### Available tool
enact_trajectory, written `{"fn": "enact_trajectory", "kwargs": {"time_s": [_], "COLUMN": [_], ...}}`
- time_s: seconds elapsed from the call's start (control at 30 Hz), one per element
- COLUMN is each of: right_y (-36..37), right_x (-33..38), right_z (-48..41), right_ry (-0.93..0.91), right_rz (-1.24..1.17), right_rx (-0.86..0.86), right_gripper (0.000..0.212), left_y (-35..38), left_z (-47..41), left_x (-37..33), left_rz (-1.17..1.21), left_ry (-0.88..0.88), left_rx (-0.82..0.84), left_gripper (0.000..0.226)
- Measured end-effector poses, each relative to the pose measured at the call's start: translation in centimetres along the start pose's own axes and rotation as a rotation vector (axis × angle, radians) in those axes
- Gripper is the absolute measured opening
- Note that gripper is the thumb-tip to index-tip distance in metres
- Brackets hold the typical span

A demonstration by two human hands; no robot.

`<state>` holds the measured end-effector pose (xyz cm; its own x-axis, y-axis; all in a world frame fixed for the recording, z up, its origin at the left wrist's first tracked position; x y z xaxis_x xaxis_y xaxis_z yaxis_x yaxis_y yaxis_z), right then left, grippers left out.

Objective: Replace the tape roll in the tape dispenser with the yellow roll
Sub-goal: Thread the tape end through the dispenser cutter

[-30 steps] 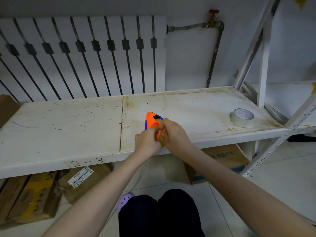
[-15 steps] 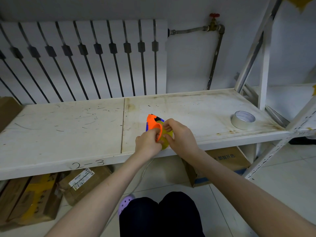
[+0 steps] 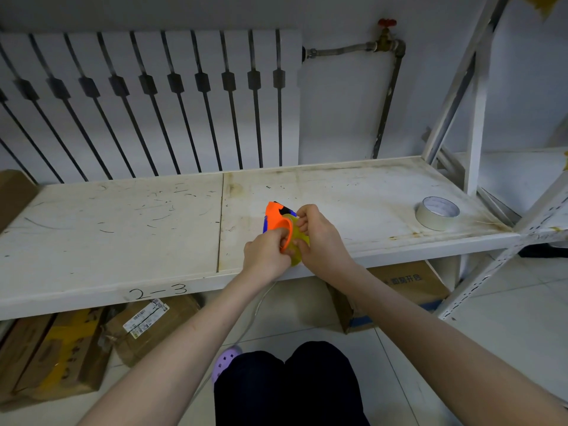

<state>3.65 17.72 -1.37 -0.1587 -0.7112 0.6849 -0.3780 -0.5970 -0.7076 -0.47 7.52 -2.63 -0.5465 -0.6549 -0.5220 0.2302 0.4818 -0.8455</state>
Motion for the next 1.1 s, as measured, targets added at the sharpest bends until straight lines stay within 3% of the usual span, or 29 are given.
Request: {"fn": "enact_trajectory", "kwargs": {"time_s": [0.37, 0.6, 0.73, 1.0, 1.1], "right_y": [0.0, -1.1, -1.1, -0.6, -0.8], "right_x": [1.0, 0.9, 1.2, 1.0, 0.9], "right_z": [0.1, -0.5, -1.0, -0.2, -0.2], "right_ry": [0.108, 0.133, 0.138, 0.149, 0.181], "right_rz": [0.128, -0.040, -0.020, 0.057, 0.018], "right_rx": [0.023, 0.021, 0.011, -0.126, -0.077], "right_gripper": [0.041, 0.046, 0.047, 0.054, 0.054], "left_y": [1.0, 1.1, 1.4, 2.2, 2.2], "left_z": [0.2, 0.2, 0.1, 0.1, 0.0], "left_x": [0.2, 0.1, 0.1, -0.5, -0.5], "left_rz": [0.019, -0.007, -0.023, -0.033, -0.031], "left_ry": [-0.045, -0.012, -0.009, 0.026, 0.011], "left_rx": [-0.042, -0.039, -0.037, -0.090, -0.081], "left_gripper": [0.024, 0.030, 0.031, 0.016, 0.014]}}
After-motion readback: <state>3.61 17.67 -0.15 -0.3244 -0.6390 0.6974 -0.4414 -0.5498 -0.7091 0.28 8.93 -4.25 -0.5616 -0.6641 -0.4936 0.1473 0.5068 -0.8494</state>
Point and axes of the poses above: each hand's wrist, its own z-axis away from the middle knuckle, its own y-axis out of the palm, x = y × z, the point moved 4 cm from there along -z, towards the middle knuckle, and after that the axes turned 11 degrees about y, right-handed, at the moved point
